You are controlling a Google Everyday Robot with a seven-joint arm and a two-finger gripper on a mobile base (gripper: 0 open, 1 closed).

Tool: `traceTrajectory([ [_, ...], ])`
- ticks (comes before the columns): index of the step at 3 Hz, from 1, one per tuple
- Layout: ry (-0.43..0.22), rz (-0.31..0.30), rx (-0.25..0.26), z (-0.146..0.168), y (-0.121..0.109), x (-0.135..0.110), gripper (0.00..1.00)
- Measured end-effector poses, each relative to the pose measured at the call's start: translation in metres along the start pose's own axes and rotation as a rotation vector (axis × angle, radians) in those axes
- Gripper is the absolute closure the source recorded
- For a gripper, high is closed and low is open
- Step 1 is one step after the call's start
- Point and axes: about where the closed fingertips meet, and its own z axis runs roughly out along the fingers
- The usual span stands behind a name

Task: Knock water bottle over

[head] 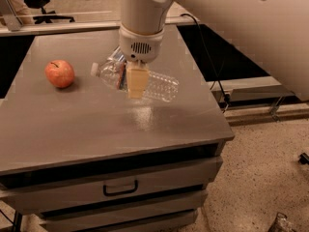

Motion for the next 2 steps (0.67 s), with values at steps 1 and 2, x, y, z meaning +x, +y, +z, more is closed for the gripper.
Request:
traceTrajectory([
  [1, 0.07, -0.042, -0.001, 0.02, 0.002, 0.006, 1.0],
  [2, 0.107, -0.075, -0.028, 0.033, 0.003, 0.01, 0.83],
])
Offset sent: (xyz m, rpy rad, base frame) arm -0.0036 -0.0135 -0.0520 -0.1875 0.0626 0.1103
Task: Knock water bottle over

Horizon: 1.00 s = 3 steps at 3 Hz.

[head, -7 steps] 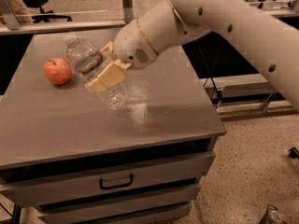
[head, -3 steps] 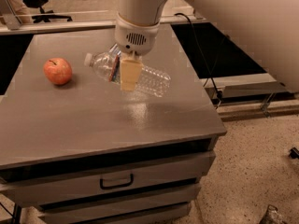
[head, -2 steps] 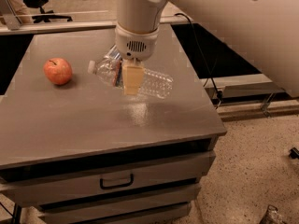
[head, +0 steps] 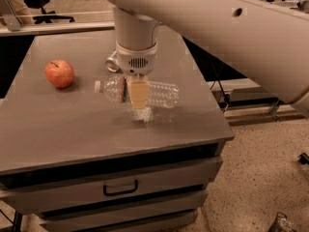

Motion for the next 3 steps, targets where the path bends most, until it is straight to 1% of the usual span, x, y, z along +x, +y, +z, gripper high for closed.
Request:
traceTrajectory([
  [1, 0.019, -0.028, -0.029, 0.013, 0.0021, -0.0004, 0.59],
  [2, 0.032, -0.039, -0.051, 0.0223, 0.0037, -0.0005, 0.35],
  [3, 0.022, -0.038, -0.036, 0.0217, 0.0009, -0.003, 0.12],
])
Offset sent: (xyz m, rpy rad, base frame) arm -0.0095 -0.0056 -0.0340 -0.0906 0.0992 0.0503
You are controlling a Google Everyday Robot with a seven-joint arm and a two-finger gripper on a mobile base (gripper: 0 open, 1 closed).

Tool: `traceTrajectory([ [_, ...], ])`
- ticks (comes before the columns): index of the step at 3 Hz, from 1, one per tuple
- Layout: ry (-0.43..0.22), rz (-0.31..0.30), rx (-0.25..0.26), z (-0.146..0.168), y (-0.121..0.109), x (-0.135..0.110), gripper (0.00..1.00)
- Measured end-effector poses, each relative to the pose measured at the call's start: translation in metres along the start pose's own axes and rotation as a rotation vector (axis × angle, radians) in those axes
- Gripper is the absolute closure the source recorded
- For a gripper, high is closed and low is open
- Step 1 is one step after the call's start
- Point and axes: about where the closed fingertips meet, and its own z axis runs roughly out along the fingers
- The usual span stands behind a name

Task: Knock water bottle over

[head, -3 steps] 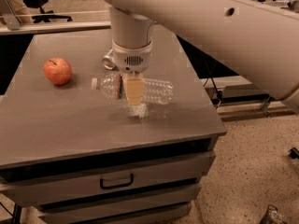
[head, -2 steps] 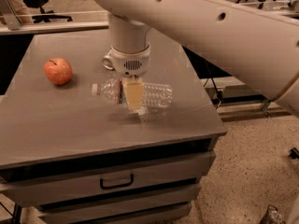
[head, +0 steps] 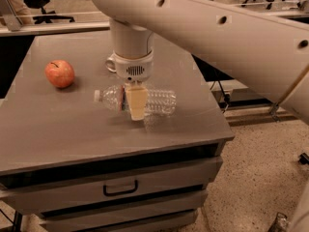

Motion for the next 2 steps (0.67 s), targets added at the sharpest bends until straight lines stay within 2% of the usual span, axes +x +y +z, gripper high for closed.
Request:
traceTrajectory([
  [1, -0.007, 0.0, 0.01, 0.0, -0.0021, -0.0019, 0.0],
  [2, -0.007, 0.0, 0.011, 0.0, -0.0022, -0.0019, 0.0],
])
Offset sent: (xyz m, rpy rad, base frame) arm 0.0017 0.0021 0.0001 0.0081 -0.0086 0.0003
